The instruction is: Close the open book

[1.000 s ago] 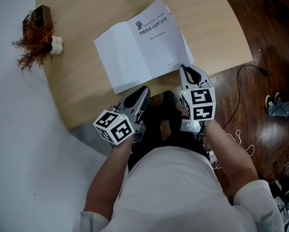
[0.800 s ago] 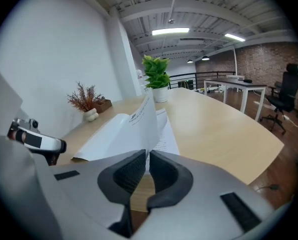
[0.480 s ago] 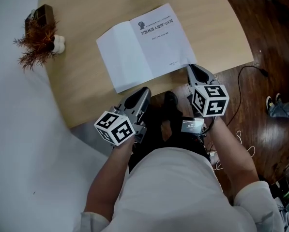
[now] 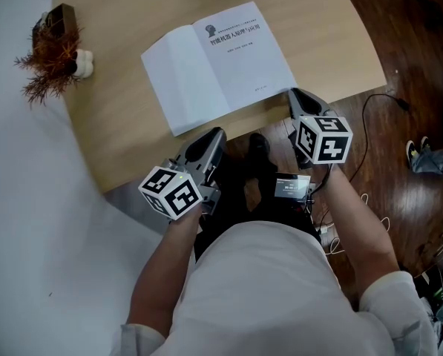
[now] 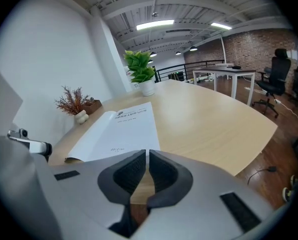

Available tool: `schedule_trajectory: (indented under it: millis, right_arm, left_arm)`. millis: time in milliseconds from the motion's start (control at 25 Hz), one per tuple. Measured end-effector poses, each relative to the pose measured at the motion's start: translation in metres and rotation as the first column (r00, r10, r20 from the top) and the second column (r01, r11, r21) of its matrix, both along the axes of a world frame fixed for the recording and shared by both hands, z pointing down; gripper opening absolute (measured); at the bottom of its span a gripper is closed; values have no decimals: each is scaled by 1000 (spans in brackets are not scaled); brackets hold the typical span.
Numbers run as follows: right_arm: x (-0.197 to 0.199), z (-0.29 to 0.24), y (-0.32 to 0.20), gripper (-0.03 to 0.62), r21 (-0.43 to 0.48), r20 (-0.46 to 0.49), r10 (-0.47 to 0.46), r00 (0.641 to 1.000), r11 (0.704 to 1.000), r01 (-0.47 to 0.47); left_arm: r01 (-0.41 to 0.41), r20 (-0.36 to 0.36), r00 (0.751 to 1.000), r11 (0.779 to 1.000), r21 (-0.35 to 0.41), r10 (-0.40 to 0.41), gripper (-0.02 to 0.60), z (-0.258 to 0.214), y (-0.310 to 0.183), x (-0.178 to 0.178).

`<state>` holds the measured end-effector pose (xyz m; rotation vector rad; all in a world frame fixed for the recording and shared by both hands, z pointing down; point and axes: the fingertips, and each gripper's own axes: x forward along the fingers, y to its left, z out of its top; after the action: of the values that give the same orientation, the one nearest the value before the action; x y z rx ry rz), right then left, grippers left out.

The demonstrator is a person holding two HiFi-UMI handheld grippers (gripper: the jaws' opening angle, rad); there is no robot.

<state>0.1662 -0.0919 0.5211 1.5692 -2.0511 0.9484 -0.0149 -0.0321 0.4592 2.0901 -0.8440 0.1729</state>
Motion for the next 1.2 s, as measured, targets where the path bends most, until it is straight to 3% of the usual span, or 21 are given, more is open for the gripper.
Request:
schedule_trajectory:
  millis: [640, 1200]
  right_arm:
    - [23, -12, -4, 5, 22, -95, 6, 995, 1000, -4]
    - [-2, -70, 6, 4, 128, -249, -131, 960, 978, 166]
  left_arm:
    - [11, -4, 1000, 1000, 18, -10, 0, -8, -6, -9]
    - [42, -40, 998, 995, 91, -39, 0, -60, -5, -22]
